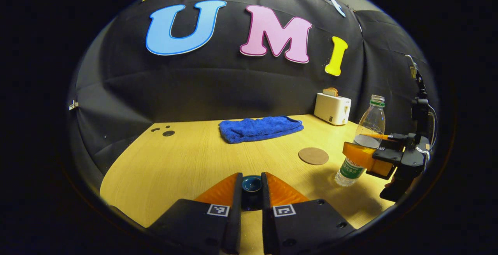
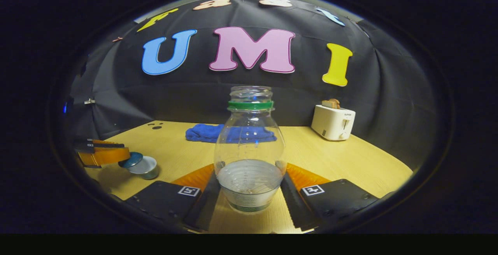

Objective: Open the teacup lid with one hand, grasp the water bottle and pour water into the teacup with the other hand; after pouring, place the water bottle on the coaster and then close the teacup lid.

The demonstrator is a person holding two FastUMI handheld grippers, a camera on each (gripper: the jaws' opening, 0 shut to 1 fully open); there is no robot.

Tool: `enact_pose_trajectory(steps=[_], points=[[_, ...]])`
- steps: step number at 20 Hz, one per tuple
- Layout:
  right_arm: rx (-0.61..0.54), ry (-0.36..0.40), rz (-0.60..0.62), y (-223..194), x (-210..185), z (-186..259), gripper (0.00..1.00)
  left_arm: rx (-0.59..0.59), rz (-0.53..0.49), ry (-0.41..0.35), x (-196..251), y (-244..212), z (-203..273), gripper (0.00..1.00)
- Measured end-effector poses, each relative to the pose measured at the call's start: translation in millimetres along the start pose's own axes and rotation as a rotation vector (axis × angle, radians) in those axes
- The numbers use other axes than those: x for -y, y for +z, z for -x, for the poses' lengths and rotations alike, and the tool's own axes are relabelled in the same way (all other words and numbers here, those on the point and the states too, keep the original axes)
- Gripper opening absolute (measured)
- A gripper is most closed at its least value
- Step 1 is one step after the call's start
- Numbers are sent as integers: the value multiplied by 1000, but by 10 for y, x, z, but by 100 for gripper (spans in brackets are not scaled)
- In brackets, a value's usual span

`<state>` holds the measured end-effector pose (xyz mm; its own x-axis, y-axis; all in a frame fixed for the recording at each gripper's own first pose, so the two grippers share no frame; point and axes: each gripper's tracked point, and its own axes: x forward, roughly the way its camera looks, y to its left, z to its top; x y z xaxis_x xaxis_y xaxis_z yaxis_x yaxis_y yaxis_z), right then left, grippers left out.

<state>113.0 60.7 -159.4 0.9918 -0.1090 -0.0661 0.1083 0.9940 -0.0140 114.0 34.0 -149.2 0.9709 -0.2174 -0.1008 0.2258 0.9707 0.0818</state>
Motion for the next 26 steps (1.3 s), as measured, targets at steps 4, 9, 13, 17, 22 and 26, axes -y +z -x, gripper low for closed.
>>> enact_pose_trajectory(steps=[4, 9, 13, 17, 22, 26], points=[[-21, 24, 50, 12, -42, 3, 74, 23, -13, 23, -64, 104, 127, 26], [25, 11, 248, 268, -16, -61, 72, 49, 37, 46, -198, 213, 311, 26], [68, 9, 514, 451, -2, -249, 73, 79, 59, 98, -374, 276, 435, 26], [106, 18, 695, 484, -120, -424, 73, 117, 39, 130, -535, 359, 606, 26], [131, 52, 902, 415, -371, -584, 73, 131, 72, 148, -693, 326, 661, 26], [138, 100, 1009, 285, -592, -716, 72, 124, 70, 174, -870, 261, 726, 27]])
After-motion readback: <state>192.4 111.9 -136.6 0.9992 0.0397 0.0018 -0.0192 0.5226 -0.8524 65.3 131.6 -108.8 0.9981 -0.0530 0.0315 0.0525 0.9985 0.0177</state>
